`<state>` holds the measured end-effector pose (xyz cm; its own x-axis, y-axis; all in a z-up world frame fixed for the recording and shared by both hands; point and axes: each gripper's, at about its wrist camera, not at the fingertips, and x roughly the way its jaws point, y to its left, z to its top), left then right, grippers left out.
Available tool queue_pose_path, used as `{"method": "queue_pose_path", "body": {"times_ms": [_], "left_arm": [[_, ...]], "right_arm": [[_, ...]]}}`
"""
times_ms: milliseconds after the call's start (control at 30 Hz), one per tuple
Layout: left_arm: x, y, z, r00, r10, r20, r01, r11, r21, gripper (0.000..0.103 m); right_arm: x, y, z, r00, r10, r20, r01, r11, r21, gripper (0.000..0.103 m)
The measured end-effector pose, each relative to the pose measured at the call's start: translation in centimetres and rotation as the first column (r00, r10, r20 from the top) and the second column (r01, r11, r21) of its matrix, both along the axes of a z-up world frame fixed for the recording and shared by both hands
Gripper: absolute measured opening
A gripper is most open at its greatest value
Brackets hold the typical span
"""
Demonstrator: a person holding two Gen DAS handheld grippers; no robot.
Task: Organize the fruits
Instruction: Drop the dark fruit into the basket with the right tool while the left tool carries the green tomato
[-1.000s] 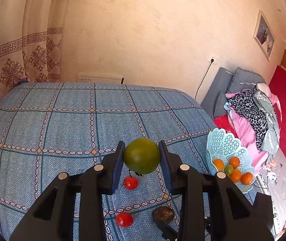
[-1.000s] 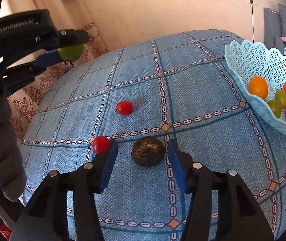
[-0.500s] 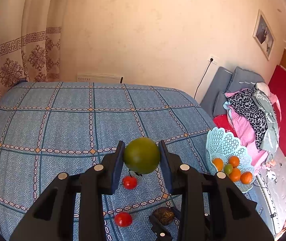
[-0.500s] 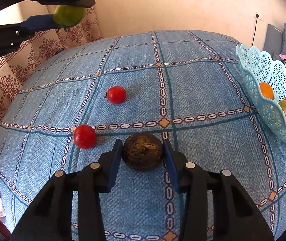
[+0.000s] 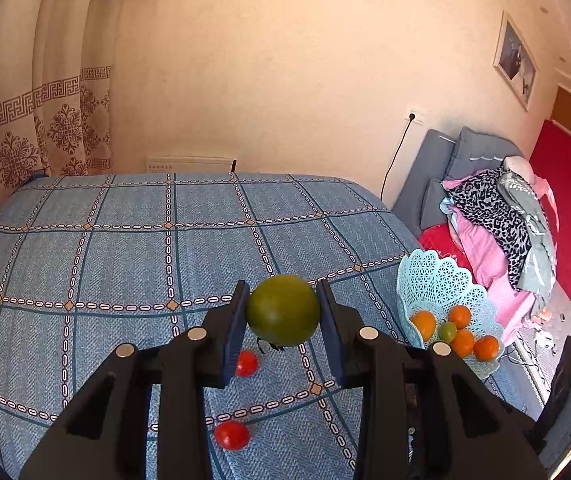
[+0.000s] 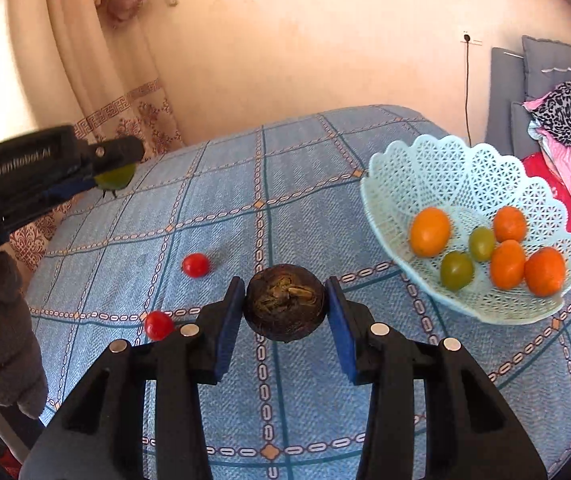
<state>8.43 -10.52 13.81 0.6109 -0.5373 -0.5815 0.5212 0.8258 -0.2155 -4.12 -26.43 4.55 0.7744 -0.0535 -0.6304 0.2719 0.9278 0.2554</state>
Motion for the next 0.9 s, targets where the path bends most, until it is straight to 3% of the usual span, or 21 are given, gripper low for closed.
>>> {"method": "queue_pose_path", "body": {"times_ms": [267, 500, 900], "left_arm": [[-0.8, -1.1, 0.1, 1.0, -0.017, 0.014, 0.017, 1.0, 0.012, 0.035], [-1.2, -1.9, -0.3, 0.999, -0.03, 0.018, 0.03, 0.999, 0.027, 0.035], [-1.4, -3.1, -1.0, 0.999, -0.046, 0.015, 0.045, 0.998, 0.054, 0.035]], "right_arm": [[-2.3, -5.7, 1.3, 0.989, -0.148, 0.033, 0.147, 0.989, 0.006, 0.043], [-2.7, -9.3, 0.2, 0.971, -0.239, 0.016, 0.239, 0.971, 0.008, 0.043], [-2.8, -12.5, -1.8, 0.954, -0.299, -0.01, 0.299, 0.953, 0.053, 0.046]]}}
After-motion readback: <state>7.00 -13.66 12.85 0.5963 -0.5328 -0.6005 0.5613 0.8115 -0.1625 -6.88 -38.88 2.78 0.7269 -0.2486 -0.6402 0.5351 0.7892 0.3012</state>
